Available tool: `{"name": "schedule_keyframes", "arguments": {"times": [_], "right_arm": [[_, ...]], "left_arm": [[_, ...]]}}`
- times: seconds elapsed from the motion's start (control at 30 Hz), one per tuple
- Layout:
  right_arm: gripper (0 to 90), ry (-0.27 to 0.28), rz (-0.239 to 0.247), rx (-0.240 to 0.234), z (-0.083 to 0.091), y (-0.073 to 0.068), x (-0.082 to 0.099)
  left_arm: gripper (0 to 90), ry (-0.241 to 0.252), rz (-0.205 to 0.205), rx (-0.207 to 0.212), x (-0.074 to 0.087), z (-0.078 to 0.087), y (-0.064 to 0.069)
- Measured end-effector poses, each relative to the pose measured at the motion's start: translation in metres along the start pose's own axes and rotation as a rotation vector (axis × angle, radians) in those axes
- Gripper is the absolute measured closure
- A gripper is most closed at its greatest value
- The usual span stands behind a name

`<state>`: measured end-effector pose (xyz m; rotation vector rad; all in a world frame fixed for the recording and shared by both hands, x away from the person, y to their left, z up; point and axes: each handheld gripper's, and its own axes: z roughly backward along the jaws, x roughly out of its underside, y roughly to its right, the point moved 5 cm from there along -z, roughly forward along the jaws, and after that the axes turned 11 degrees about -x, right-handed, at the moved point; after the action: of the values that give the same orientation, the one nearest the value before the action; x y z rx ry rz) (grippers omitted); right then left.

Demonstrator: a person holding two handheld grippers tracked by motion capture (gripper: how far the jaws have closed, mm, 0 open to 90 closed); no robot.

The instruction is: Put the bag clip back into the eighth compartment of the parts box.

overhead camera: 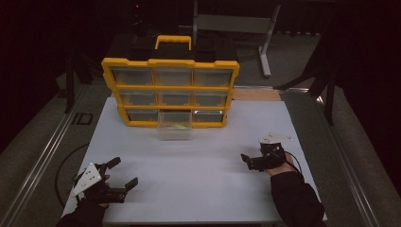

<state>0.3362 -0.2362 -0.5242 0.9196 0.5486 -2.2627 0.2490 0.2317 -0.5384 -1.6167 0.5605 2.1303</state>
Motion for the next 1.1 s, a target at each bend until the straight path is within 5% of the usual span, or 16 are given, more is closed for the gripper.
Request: {"name": "schedule_keyframes", "arguments": {"times": [0.43,1.1], "right_arm": [[7.7,0.011,0.004,0.009,0.015,-0.003,0.04],[7.8,0.047,-0.047,0.067,0.025,0.004,0.076]], "left_arm": [[0.0,0.001,-0.001,0.001,0.0,0.0,0.0],[0.0,-0.001,-0.004,0.005,0.0,0.0,0.001]]}}
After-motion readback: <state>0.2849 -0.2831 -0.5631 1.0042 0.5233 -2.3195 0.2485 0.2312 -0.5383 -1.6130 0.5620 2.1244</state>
